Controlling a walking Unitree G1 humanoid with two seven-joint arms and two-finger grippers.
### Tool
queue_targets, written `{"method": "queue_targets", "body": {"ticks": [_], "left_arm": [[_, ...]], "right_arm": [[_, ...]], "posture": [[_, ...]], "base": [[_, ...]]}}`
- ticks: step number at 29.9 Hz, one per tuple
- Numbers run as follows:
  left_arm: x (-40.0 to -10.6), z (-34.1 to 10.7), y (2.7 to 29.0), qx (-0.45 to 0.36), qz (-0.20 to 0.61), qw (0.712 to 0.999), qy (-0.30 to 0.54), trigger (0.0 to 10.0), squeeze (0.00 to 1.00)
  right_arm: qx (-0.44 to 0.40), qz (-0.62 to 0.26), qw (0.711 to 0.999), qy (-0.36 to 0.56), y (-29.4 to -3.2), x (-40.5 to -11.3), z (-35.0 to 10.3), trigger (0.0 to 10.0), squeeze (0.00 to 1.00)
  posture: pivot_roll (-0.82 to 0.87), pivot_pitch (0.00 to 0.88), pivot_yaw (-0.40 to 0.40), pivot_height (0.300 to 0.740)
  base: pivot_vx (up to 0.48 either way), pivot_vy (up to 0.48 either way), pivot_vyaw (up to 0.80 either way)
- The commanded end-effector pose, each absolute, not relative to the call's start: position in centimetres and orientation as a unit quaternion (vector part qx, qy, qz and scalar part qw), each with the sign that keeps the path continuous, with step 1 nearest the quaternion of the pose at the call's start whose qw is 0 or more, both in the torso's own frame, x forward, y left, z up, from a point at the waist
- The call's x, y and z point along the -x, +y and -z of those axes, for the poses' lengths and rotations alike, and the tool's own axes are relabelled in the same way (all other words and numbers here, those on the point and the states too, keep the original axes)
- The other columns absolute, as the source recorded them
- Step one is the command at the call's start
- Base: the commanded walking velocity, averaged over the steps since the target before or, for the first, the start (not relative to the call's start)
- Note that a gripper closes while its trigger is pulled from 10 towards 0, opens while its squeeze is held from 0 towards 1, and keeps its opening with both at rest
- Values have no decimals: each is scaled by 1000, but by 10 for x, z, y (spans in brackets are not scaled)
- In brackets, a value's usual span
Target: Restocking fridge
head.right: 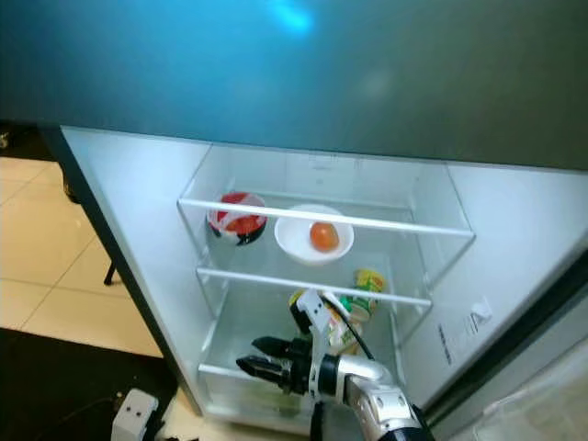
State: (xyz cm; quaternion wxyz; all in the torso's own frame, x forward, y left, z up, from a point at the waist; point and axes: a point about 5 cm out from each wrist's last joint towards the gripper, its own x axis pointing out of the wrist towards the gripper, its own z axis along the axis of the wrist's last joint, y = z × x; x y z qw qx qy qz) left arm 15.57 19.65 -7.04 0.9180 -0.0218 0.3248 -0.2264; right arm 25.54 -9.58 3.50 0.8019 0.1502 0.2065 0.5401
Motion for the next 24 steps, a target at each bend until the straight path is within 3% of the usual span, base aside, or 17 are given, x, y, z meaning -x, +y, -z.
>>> {"method": "queue_targets", "body": {"ticks": [1, 24], "left_arm": [[-152, 74, 198, 19, 217, 915, 340, 10000, 0], [-143, 82, 193, 9, 205, 904, 374, 10000, 0]], "right_arm": [[-159, -547, 795, 208, -96, -252, -33, 10000, 0], [-157, -479, 818, 276, -123, -245, 1, 10000, 0]], "posture": [[-65, 0, -30, 603], [-69, 0, -27, 618]], "base": [[0, 0, 0], [-53, 0, 0]]}}
